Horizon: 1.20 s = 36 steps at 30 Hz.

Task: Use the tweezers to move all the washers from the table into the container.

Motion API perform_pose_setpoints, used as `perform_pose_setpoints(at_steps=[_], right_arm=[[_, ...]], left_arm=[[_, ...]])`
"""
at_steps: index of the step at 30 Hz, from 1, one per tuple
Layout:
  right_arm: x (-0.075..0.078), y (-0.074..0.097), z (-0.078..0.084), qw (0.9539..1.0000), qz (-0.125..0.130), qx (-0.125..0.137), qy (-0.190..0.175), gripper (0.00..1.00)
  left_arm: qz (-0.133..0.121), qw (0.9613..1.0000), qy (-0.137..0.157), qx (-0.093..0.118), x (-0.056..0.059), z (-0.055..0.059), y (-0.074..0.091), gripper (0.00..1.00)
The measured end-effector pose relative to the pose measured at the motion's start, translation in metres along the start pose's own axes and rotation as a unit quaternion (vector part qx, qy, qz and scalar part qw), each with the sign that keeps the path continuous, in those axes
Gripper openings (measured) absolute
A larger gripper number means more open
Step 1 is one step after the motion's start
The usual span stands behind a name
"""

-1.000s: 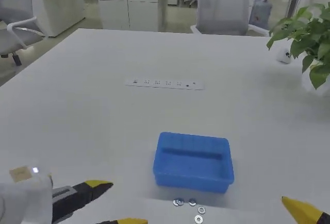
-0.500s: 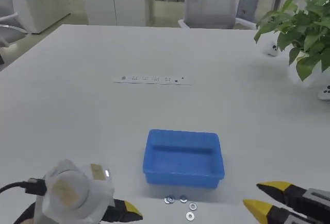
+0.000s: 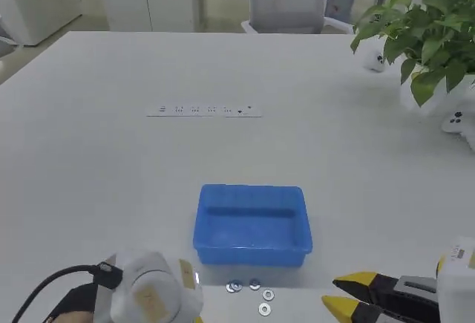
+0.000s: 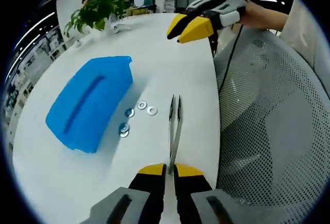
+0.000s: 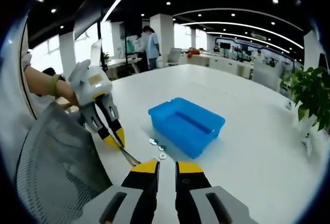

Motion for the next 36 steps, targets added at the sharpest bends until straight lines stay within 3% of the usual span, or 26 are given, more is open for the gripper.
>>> perform_pose_setpoints(at_steps=[3,6,8,11,14,17,21,23,29,32,36], right_arm=[[-0.004,-0.006,0.000,0.9995,-0.006,-0.020,0.023,0.09],[-0.007,-0.012,-0.001,0.9988,-0.016,-0.028,0.037,0.11],[-0.011,-0.016,-0.002,0.9967,-0.031,-0.041,0.063,0.12],[-0.017,-0.022,-0.002,0.9924,-0.052,-0.055,0.097,0.13],[-0.023,-0.027,-0.005,0.9851,-0.075,-0.060,0.142,0.13],[-0.028,-0.032,-0.004,0.9816,-0.092,-0.067,0.153,0.14],[-0.031,-0.041,-0.003,0.9764,-0.118,-0.075,0.164,0.13],[-0.032,-0.044,-0.003,0.9726,-0.123,-0.082,0.179,0.13],[-0.034,-0.055,-0.006,0.9667,-0.146,-0.080,0.195,0.11],[-0.036,-0.062,-0.005,0.9627,-0.157,-0.079,0.205,0.10],[-0.034,-0.069,-0.004,0.9606,-0.156,-0.080,0.215,0.08]], left_arm=[[-0.015,0.9993,-0.031,-0.014,-0.001,-0.003,0.000,0.00],[-0.008,0.9970,-0.072,-0.029,0.001,-0.005,0.000,0.00],[-0.010,0.9964,-0.079,-0.029,0.003,-0.006,0.002,0.00],[-0.012,0.9962,-0.084,-0.020,0.002,-0.010,0.012,0.00],[-0.022,0.9959,-0.088,0.001,0.002,-0.018,0.031,0.00],[-0.025,0.9947,-0.097,0.023,0.004,-0.027,0.046,0.00],[-0.032,0.9917,-0.121,0.029,0.008,-0.041,0.058,0.00],[-0.029,0.9909,-0.127,0.033,0.010,-0.047,0.061,0.00],[-0.025,0.9873,-0.152,0.039,0.014,-0.066,0.068,0.00],[-0.023,0.9859,-0.161,0.039,0.014,-0.072,0.068,0.00],[-0.015,0.9838,-0.174,0.039,0.014,-0.078,0.068,0.00]])
Point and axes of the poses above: the centre of the closed fingertips' face, and the gripper's own axes: y roughly backward along the fingers, x roughly to its right, z roughly out of its underside, the point moved 10 cm from there along y, roughly backward along the fingers, and after that the axes turned 4 degrees about -x, right-handed, at the moved point
